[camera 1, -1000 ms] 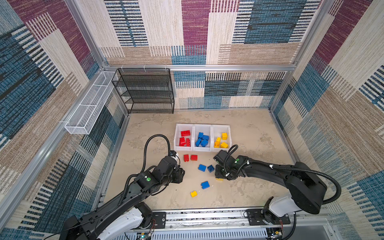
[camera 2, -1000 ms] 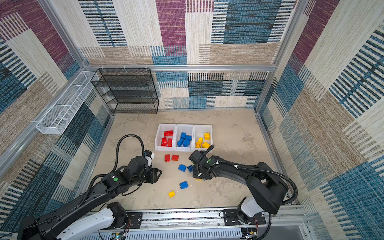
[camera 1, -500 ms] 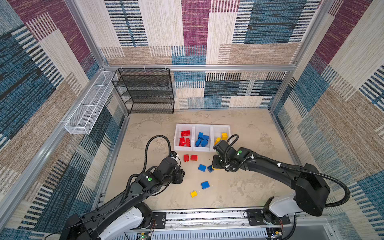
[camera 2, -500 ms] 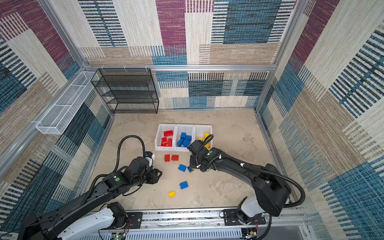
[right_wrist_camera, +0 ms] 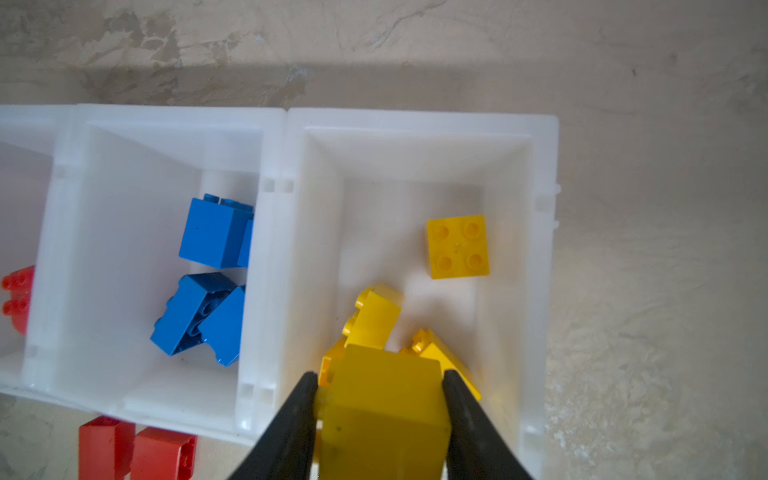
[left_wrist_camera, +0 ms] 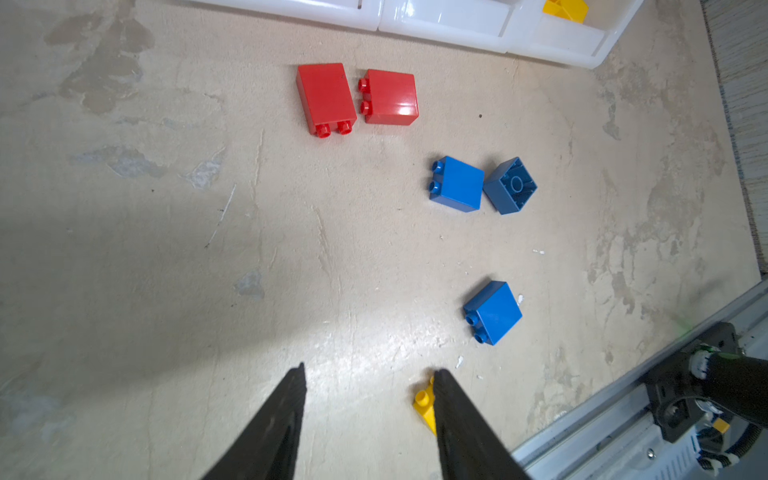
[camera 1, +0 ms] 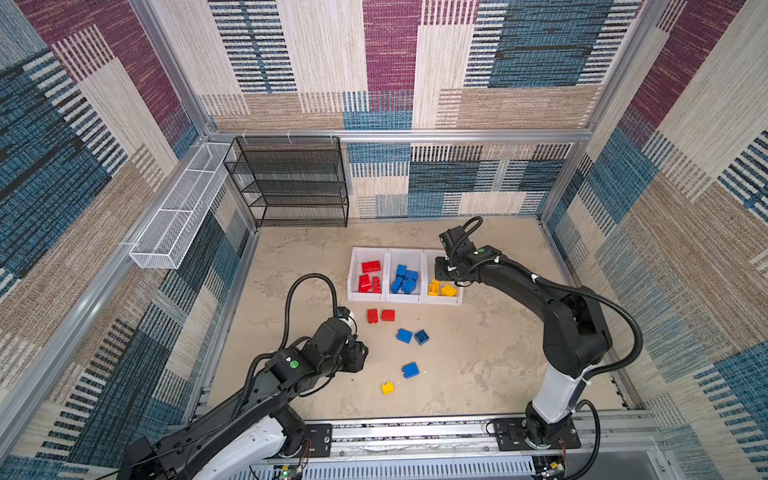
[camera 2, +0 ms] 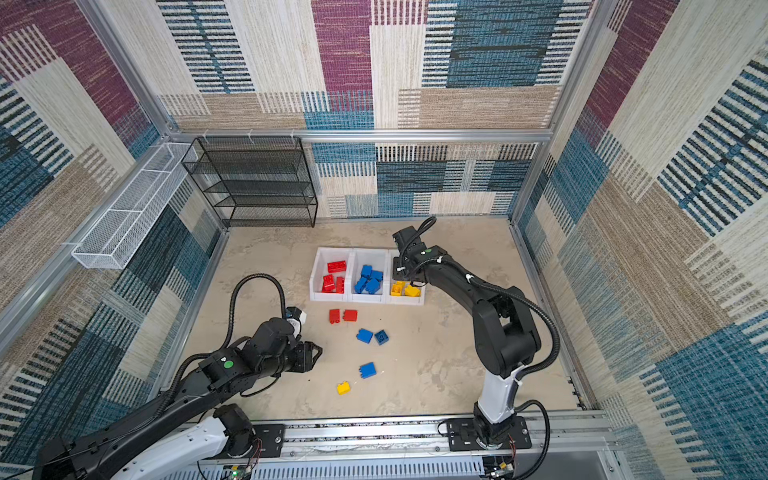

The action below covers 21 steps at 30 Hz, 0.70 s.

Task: Sort the legos into containers by color
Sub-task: 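Carry the yellow brick with the right gripper into the yellow compartment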

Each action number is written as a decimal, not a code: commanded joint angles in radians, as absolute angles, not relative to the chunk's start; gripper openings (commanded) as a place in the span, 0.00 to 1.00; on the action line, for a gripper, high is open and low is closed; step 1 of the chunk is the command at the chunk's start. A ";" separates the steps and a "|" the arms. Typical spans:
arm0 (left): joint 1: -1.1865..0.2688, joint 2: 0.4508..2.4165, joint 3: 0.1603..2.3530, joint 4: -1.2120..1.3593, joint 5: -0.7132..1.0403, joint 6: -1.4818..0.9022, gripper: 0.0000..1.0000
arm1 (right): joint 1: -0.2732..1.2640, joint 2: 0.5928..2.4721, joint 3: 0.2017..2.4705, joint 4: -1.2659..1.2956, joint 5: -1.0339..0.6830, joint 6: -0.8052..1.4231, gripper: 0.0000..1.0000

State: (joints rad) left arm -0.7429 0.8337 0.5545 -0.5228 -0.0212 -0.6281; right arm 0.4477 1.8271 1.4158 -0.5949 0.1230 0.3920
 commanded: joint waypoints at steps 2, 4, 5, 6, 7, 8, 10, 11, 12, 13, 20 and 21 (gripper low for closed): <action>-0.753 0.828 0.545 -0.544 -0.008 -0.654 0.53 | 0.435 1.848 1.442 -0.563 0.118 0.356 0.61; -0.761 0.832 0.541 -0.544 -0.004 -0.658 0.53 | 0.431 1.845 1.442 -0.567 0.118 0.354 0.68; -0.768 0.836 0.538 -0.543 -0.002 -0.657 0.54 | 0.429 1.839 1.441 -0.568 0.118 0.353 0.71; -0.776 0.839 0.538 -0.543 0.002 -0.653 0.54 | 0.428 1.831 1.439 -0.570 0.118 0.352 0.73; -0.787 0.845 0.538 -0.545 0.005 -0.644 0.54 | 0.427 1.822 1.437 -0.573 0.118 0.351 0.74; -0.798 0.848 0.538 -0.549 0.008 -0.638 0.54 | 0.426 1.812 1.434 -0.576 0.117 0.354 0.75; -0.823 0.856 0.535 -0.557 0.009 -0.630 0.54 | 0.426 1.781 1.416 -0.575 0.110 0.361 0.76; -0.834 0.858 0.533 -0.562 0.009 -0.626 0.54 | 0.427 1.766 1.404 -0.572 0.108 0.364 0.76; -0.843 0.858 0.530 -0.565 0.008 -0.627 0.55 | 0.427 1.751 1.391 -0.571 0.102 0.369 0.77; -0.853 0.858 0.528 -0.570 0.009 -0.625 0.55 | 0.427 1.735 1.378 -0.571 0.096 0.372 0.77; -0.912 0.872 0.517 -0.574 0.020 -0.610 0.55 | 0.427 1.627 1.269 -0.560 0.065 0.397 0.77; -0.922 0.879 0.518 -0.574 0.020 -0.613 0.55 | 0.427 1.612 1.249 -0.557 0.058 0.401 0.77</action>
